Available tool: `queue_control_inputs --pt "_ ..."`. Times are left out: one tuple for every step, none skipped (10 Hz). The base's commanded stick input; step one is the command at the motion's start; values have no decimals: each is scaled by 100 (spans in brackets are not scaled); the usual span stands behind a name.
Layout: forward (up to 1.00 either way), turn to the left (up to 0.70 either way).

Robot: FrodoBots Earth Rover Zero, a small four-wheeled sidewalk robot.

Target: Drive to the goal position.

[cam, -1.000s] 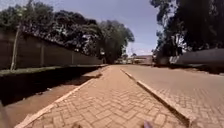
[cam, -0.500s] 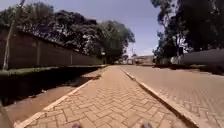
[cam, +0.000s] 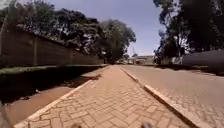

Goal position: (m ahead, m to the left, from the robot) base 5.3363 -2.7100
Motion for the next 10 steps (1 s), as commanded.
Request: queue_control_inputs --pt "70 0" --pt "70 0" --pt "70 0" --pt "70 0" --pt "70 0" --pt "70 0" --pt "70 0" --pt "70 0" --pt "70 0" --pt "70 0"
